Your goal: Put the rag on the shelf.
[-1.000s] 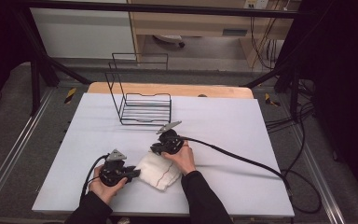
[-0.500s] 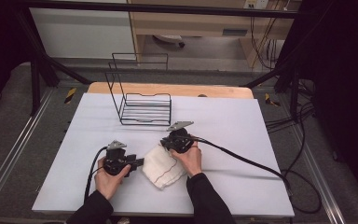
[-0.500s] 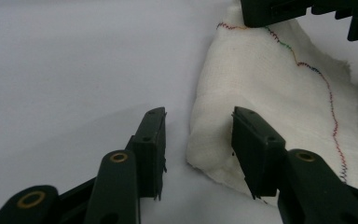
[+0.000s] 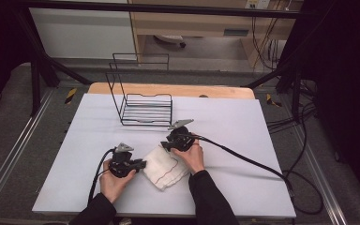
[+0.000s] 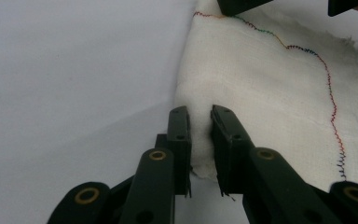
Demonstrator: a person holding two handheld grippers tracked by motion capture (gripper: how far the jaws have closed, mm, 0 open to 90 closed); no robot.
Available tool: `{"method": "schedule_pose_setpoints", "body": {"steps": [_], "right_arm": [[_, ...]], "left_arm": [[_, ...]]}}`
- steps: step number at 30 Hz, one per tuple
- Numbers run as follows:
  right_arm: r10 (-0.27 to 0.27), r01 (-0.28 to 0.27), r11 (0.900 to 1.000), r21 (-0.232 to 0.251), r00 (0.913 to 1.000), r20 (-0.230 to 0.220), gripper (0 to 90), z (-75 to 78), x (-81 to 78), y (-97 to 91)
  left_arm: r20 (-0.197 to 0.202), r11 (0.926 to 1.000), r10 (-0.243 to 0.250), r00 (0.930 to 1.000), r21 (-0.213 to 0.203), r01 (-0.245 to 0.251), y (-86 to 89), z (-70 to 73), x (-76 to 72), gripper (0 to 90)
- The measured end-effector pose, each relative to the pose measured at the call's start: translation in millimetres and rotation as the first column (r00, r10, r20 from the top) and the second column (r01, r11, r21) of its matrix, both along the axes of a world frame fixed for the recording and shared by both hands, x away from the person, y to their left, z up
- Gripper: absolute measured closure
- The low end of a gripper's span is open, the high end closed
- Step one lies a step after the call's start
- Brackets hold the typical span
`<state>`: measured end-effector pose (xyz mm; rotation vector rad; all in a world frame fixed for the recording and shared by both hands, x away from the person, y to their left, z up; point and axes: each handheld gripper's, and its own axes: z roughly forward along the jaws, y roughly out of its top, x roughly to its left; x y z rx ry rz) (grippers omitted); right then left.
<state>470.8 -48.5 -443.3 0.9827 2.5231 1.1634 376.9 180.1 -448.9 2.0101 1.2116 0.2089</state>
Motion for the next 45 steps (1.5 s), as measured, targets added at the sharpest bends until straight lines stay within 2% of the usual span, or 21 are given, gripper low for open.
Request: {"method": "schedule_pose_setpoints", "body": {"steps": [2,5,10,14,20,24,28,29,35,40,45], "right_arm": [[0.006,-0.007,0.9999,-0.010,0.9998,-0.017,60.1,-3.0,2.6,0.0],[0.029,-0.029,0.9996,0.001,0.9986,-0.044,60.9,-5.2,5.4,0.2],[0.042,-0.038,0.9986,0.038,0.9929,-0.111,71.4,-7.5,8.8,0.5],[0.038,-0.033,0.9984,0.047,0.9917,-0.123,78.5,-6.9,7.2,1.4],[0.030,-0.028,0.9991,0.032,0.9970,-0.071,81.3,-3.8,0.8,1.4],[0.023,-0.022,0.9986,0.049,0.9993,-0.030,81.4,5.5,-5.5,-0.5],[0.020,-0.021,0.9974,0.069,0.9995,0.023,81.5,19.7,-15.6,-4.9],[0.018,-0.021,0.9969,0.076,0.9991,0.039,81.5,22.8,-18.5,-6.3],[0.003,-0.017,0.9901,0.139,0.9946,0.104,81.7,43.2,-36.4,-18.0],[-0.010,-0.015,0.9872,0.159,0.9876,0.156,82.1,57.9,-49.3,-25.1],[-0.044,0.000,0.9792,0.203,0.9767,0.210,82.3,70.0,-60.9,-30.9]], "left_arm": [[0.004,1.0000,-0.002,1.0000,0.004,0.002,-1.1,-0.1,0.1,78.0],[0.001,1.0000,0.000,1.0000,0.009,0.000,-1.7,0.1,0.1,78.1],[0.026,0.9995,-0.009,0.9996,0.030,0.008,-4.2,0.3,-1.2,78.5],[0.039,0.9992,-0.017,0.9991,0.037,0.016,-5.3,0.5,-2.0,79.5],[0.026,0.9998,-0.015,0.9995,0.015,0.015,-1.8,0.9,-1.2,80.6],[0.026,0.9999,-0.006,0.9996,-0.015,0.006,3.0,5.9,-1.2,81.1],[0.084,0.9990,0.004,0.9965,-0.046,0.000,7.9,15.3,-4.6,81.1],[0.107,0.9984,0.008,0.9943,-0.056,-0.002,9.4,18.5,-6.0,81.1],[0.186,0.9966,0.013,0.9825,-0.082,0.003,10.5,34.7,-12.6,81.2],[0.228,0.9948,0.011,0.9736,-0.101,0.012,9.1,47.0,-15.0,81.2],[0.270,0.9926,0.006,0.9628,-0.119,0.027,9.9,61.9,-15.3,81.3]]}}
